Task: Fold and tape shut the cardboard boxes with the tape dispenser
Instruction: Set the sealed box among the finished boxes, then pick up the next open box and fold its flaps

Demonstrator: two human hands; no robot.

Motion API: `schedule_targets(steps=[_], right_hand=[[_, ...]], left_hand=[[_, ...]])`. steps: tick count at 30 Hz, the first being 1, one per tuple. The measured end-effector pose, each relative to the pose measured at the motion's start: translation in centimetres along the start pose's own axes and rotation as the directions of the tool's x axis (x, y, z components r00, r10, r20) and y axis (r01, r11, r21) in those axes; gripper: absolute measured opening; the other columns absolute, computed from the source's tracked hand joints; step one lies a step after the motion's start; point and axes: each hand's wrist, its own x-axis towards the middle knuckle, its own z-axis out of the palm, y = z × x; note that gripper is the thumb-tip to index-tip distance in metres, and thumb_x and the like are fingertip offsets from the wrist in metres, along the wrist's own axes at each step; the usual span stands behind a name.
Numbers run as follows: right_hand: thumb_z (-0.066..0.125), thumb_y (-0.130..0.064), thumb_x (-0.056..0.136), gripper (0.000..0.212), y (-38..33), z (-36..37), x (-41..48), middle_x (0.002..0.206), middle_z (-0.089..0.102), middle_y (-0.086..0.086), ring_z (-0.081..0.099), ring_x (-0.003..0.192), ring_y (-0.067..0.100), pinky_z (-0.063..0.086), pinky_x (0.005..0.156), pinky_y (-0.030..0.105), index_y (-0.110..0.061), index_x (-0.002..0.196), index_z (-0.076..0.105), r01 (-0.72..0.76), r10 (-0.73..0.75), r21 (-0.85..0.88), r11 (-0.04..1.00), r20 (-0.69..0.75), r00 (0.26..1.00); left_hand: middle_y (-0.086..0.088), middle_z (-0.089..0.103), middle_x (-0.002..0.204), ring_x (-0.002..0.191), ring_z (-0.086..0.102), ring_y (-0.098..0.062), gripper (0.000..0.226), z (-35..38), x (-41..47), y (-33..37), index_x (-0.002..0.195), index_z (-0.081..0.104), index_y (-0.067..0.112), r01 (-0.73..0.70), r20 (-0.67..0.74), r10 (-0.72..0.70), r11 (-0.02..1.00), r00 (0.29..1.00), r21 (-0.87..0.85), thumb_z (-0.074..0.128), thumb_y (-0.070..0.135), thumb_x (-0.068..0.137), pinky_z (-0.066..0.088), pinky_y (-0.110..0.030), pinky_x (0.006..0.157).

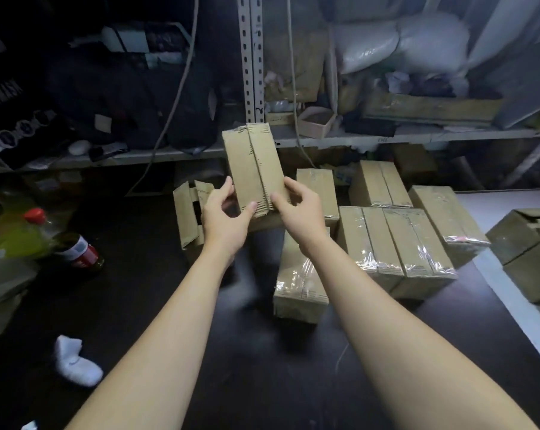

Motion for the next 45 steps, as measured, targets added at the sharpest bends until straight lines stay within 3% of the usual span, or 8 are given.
schedule_targets(steps=[4,7,16,19,27,34,40,45], right_hand=[[0.072,-0.023,0.098,0.054,-1.6,-1.1,-4.7,0.14,0.063,-0.005,0.059,0.124,0.008,0.05,0.107,0.028,-0.016,0.149,0.055,-0.008,0.016,0.114,0.993,-0.068,0.998],[0.073,-0.026,0.096,0.054,-2.1,-2.2,-7.7,0.135,0.067,-0.004,0.063,0.124,0.01,0.052,0.108,0.038,-0.018,0.147,0.057,-0.03,0.044,0.193,0.981,-0.071,0.996],[0.064,-0.023,0.098,0.047,-1.1,-8.7,-14.3,0.137,0.067,0.004,0.063,0.128,0.021,0.049,0.111,0.052,-0.016,0.144,0.06,-0.036,0.062,0.288,0.957,-0.083,0.995],[0.062,-0.031,0.095,0.049,-0.7,-11.3,-16.6,0.138,0.067,-0.001,0.062,0.127,0.016,0.048,0.112,0.051,-0.02,0.143,0.062,-0.046,0.056,0.232,0.972,-0.035,0.998],[0.08,-0.075,0.064,0.101,2.8,-16.5,-22.0,0.141,0.061,-0.014,0.058,0.127,0.005,0.049,0.11,0.034,-0.03,0.15,0.051,0.113,-0.115,-0.197,0.974,-0.001,0.993],[0.086,-0.073,0.058,0.109,6.0,-20.3,-24.7,0.144,0.055,-0.016,0.054,0.127,0.007,0.05,0.101,0.034,-0.035,0.15,0.043,0.131,-0.09,-0.375,0.918,0.124,0.988],[0.081,-0.063,0.056,0.102,8.6,-20.8,-25.3,0.142,0.054,-0.013,0.052,0.128,0.011,0.055,0.094,0.041,-0.032,0.147,0.046,0.229,-0.189,-0.49,0.841,0.13,0.973],[0.091,-0.044,0.06,0.096,9.0,-22.9,-26.4,0.133,0.058,-0.025,0.054,0.117,-0.004,0.037,0.083,0.005,-0.038,0.145,0.049,0.212,-0.151,-0.391,0.896,0.18,0.972]], left_hand=[[0.028,0.057,0.117,0.119,0.059,-0.004,0.075,-1.9,-3.9,2.2,0.151,0.05,0.018,-0.121,0.01,0.121,0.992,0.993,-0.028,0.084,0.014,0.085,0.049,-0.036,0.11],[0.028,0.059,0.116,0.117,0.058,0.003,0.073,-2.7,-6.9,3.3,0.15,0.052,0.019,-0.128,0.022,0.13,0.987,0.991,-0.095,0.085,0.012,0.084,0.05,-0.032,0.109],[0.0,0.066,0.128,0.121,0.065,-0.011,0.056,-1.9,-17.4,5.3,0.14,0.063,0.016,0.0,0.109,0.042,0.935,0.993,-0.354,0.075,0.003,0.087,0.05,-0.043,0.11],[-0.003,0.064,0.128,0.121,0.065,-0.012,0.053,-0.5,-20.6,5.1,0.139,0.063,0.014,0.046,0.114,-0.004,0.926,0.993,-0.375,0.072,-0.003,0.09,0.051,-0.042,0.11],[-0.003,0.063,0.132,0.124,0.065,-0.016,0.056,3.7,-29.1,4.9,0.137,0.062,0.009,0.212,0.123,-0.173,0.842,0.977,-0.497,0.06,-0.02,0.09,0.059,-0.035,0.095],[-0.006,0.058,0.136,0.126,0.063,-0.018,0.072,6.5,-34.8,2.1,0.135,0.06,0.022,0.285,0.171,-0.229,0.806,0.958,-0.519,0.058,-0.007,0.069,0.058,-0.033,0.094],[-0.003,0.071,0.121,0.121,0.067,-0.032,0.056,6.6,-36.1,0.5,0.122,0.071,0.016,0.343,0.216,-0.269,0.795,0.939,-0.501,0.067,-0.005,0.07,0.052,-0.045,0.106],[0.003,0.077,0.107,0.102,0.072,-0.01,0.025,4.0,-34.1,0.6,0.112,0.075,0.017,0.058,-0.142,-0.091,0.973,0.986,-0.224,0.074,0.002,0.091,0.058,-0.036,0.096]])
